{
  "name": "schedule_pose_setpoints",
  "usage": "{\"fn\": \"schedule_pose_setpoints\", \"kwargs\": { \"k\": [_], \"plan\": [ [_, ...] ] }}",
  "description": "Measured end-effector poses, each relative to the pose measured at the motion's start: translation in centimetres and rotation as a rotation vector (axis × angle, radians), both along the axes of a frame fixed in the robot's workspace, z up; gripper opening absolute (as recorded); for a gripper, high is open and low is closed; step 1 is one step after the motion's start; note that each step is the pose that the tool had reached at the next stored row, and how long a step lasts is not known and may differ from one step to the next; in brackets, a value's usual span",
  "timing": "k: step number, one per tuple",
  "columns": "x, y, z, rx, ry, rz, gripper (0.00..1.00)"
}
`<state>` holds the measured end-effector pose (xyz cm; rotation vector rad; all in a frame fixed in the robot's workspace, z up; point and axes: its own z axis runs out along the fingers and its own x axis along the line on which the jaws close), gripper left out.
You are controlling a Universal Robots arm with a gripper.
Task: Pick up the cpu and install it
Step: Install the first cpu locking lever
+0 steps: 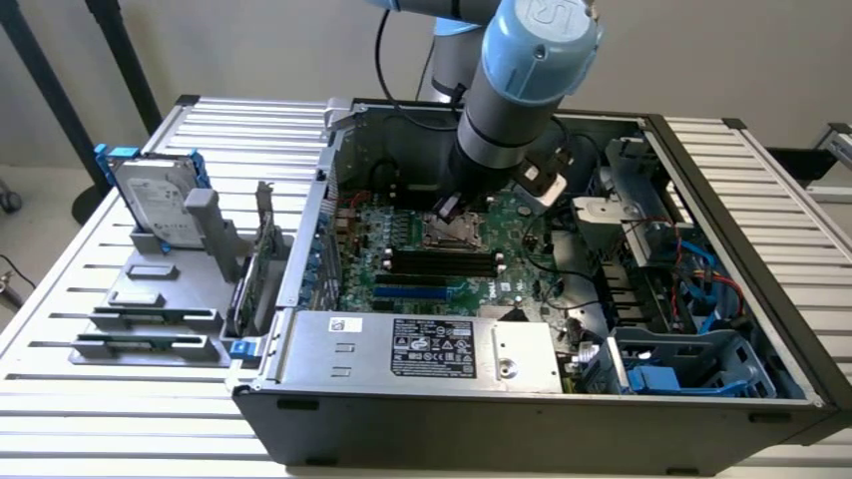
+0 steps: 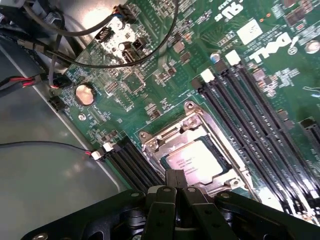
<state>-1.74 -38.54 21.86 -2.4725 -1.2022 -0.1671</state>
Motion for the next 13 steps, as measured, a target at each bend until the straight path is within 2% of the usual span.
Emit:
{"fn": "schedule_pose_setpoints", "kwargs": {
  "k": [13],
  "plan": [
    [-1.0, -2.57, 1.51, 0.0017, 0.0123, -0.001, 0.11]
  ]
}}
